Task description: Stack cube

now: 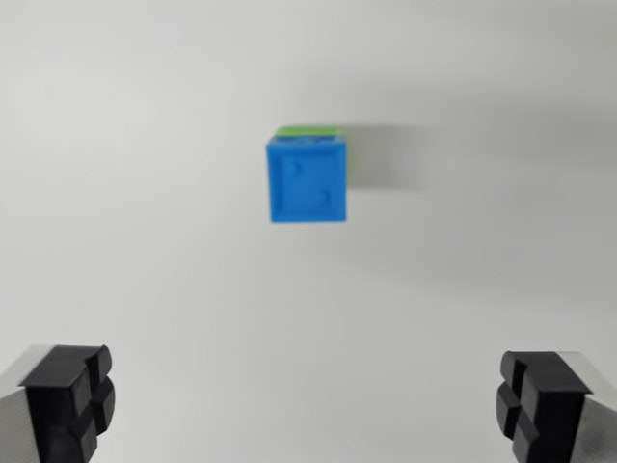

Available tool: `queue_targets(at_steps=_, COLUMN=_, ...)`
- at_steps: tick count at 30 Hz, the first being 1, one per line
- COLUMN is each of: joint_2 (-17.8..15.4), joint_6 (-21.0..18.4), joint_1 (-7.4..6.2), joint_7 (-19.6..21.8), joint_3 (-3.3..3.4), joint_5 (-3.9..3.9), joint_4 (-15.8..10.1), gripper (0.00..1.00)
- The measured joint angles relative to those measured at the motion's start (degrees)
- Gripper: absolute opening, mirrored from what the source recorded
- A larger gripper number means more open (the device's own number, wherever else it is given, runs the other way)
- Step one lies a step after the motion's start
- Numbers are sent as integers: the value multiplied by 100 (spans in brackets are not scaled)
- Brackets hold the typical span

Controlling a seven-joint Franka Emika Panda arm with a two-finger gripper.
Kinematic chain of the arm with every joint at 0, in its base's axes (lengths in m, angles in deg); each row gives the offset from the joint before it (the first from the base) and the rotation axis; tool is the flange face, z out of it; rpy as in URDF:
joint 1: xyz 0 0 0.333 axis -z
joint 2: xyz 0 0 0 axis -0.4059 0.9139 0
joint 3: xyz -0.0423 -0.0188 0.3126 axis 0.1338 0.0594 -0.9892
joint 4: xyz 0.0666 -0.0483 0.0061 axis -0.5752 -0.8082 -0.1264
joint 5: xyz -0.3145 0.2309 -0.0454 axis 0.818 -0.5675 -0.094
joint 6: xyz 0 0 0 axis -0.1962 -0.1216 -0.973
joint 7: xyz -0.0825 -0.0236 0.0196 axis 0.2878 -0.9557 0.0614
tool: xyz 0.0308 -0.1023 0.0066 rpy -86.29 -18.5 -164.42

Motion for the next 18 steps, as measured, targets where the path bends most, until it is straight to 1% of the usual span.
queue_targets(at_steps=9, joint_2=-68, joint_6=-276, joint_1=0, joint_7=-2, joint_3=0, joint_5=-1, joint_4=207, gripper=100)
queue_targets(at_steps=18, joint_2=-86, joint_6=-368, joint_1=0, joint_7=-2, joint_3=0, joint_5=-2, joint_4=283, gripper=100)
